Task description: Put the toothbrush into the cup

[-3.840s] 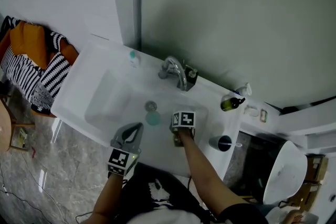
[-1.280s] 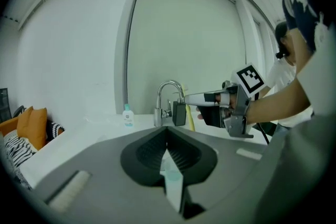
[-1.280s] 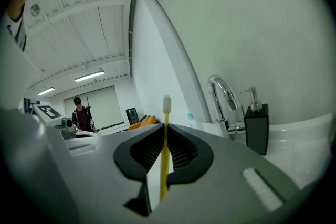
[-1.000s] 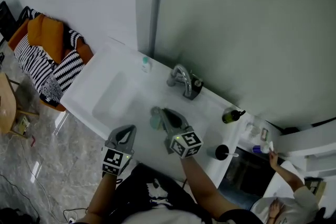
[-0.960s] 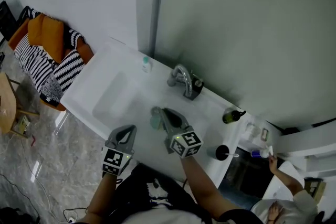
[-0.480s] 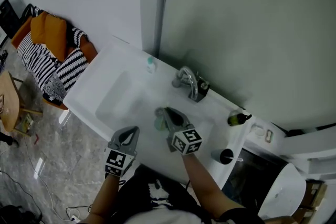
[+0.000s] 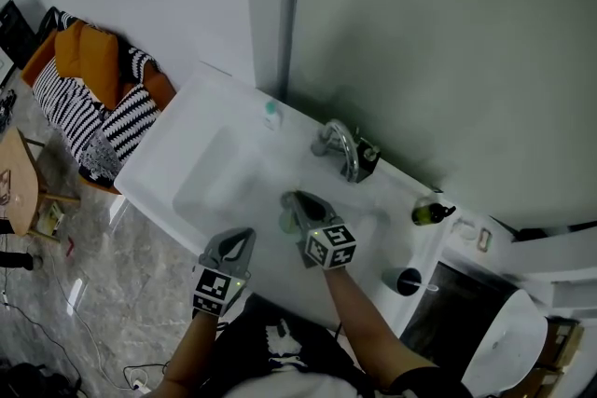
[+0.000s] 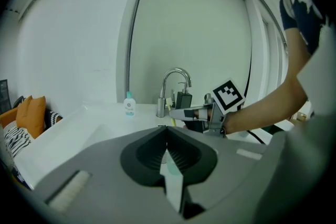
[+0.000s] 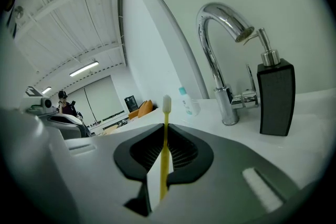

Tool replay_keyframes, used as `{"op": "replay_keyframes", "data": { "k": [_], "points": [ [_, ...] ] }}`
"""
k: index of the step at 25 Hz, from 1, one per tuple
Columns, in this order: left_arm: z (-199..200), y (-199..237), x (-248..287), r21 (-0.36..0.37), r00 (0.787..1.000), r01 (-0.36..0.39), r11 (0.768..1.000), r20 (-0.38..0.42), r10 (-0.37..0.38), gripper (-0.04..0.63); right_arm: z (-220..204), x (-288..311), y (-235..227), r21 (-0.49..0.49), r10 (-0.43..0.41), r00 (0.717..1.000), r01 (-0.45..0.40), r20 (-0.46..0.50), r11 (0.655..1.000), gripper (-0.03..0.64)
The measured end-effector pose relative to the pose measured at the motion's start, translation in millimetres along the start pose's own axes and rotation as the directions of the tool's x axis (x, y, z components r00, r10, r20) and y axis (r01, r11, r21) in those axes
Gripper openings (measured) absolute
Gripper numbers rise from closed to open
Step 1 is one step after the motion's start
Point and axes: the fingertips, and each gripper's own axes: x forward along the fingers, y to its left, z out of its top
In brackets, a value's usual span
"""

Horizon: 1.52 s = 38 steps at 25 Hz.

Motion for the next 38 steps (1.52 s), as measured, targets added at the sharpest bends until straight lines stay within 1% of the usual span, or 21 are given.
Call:
{"op": "replay_keyframes", "data": {
  "k": [6, 17, 22, 26, 31, 34, 38],
  "points": [
    [-2, -1, 6, -0.003, 1.000, 0.015, 1.000, -0.006, -0.015, 0.000, -10, 9, -8, 0.008, -0.012, 1.000, 0.012, -0.029, 1.000, 0.024],
    [-16, -18, 21, -0.001, 0.996, 0.077, 0.997, -0.054, -0.077, 0.000, -30, 19, -18, 0.020, -0.030, 0.997, 0.031, -0.077, 0.999, 0.025],
    [-22, -20, 24, -0.009, 0.995, 0.080, 0.997, -0.065, -0.080, 0.000, -39, 23, -22, 0.021, -0.034, 0.994, 0.036, -0.101, 0.999, 0.025],
    [-26, -22, 30, 0.004, 0.993, 0.085, 0.996, -0.078, -0.085, 0.000, -47, 26, -23, 0.022, -0.034, 0.992, 0.036, -0.121, 0.999, 0.025],
    [-13, -25, 43, -0.002, 0.995, 0.089, 0.996, -0.052, -0.089, 0.000, -56, 29, -26, 0.024, -0.034, 0.989, 0.038, -0.144, 0.999, 0.025],
    [-4, -25, 51, 0.013, 0.995, 0.097, 0.995, -0.031, -0.096, 0.000, -64, 30, -27, 0.021, -0.036, 0.986, 0.040, -0.164, 0.999, 0.025],
    [3, -24, 57, 0.018, 0.995, 0.099, 0.995, -0.026, -0.099, 0.000, -72, 32, -30, 0.024, -0.045, 0.982, 0.050, -0.182, 0.998, 0.025]
  ]
}}
